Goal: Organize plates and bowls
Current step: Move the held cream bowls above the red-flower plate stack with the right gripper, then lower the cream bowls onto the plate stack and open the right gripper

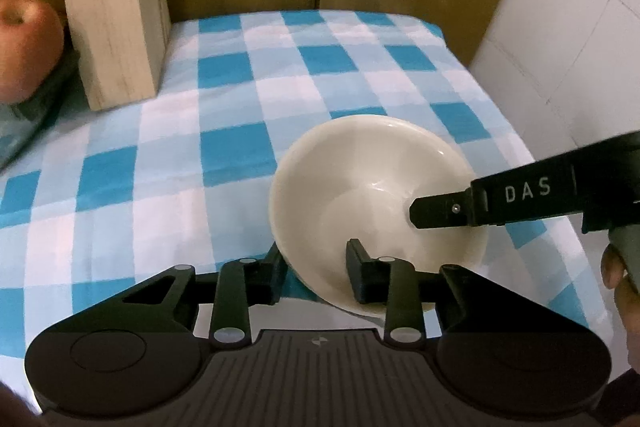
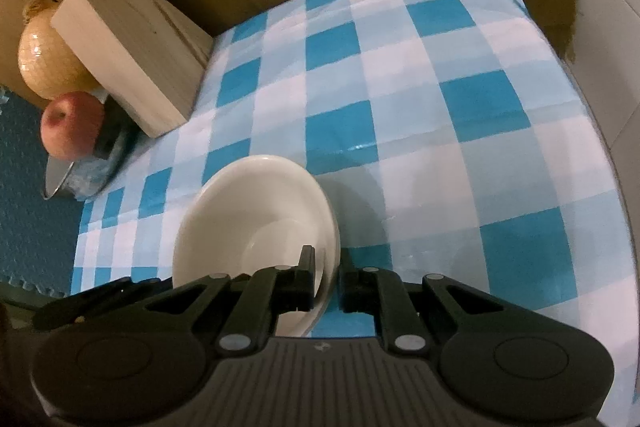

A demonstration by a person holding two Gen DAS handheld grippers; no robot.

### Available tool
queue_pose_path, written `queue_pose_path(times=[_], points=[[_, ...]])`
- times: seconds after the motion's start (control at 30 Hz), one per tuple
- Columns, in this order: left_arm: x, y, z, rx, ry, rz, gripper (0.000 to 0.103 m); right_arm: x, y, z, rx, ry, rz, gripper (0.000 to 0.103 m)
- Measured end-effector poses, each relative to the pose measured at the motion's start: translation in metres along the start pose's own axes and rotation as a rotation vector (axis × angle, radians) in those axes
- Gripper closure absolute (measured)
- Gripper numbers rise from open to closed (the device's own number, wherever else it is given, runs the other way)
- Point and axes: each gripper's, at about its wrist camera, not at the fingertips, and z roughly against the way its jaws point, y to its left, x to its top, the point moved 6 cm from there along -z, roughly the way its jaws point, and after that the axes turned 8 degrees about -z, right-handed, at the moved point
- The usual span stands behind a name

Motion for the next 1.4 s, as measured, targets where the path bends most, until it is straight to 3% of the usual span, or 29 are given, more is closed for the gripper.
queue_pose_path(times=[0.27,0.53,0.87,1.27,1.4], points=[[0.006,0.002,0.040,0.016,-0.098,0.010,0.061,-0.001,0.014,0.026,0.090,-0.017,-0.004,0.094],[-0.020,0.006,0.082,0.044,-0.138,0.052,0.056,-0.030,0.036,0.042,0.155,0.022,0.057,0.094],[-0.055,0.018,0.108,0.074,-0.117,0.098,0.054,-0.076,0.051,0.045,0.173,0.088,0.135,0.092],[-0.074,0.024,0.113,0.098,-0.082,0.126,0.051,-0.098,0.063,0.040,0.158,0.119,0.191,0.090],[-0.077,0.029,0.112,0.101,-0.071,0.144,0.050,-0.098,0.065,0.040,0.122,0.093,0.238,0.086]])
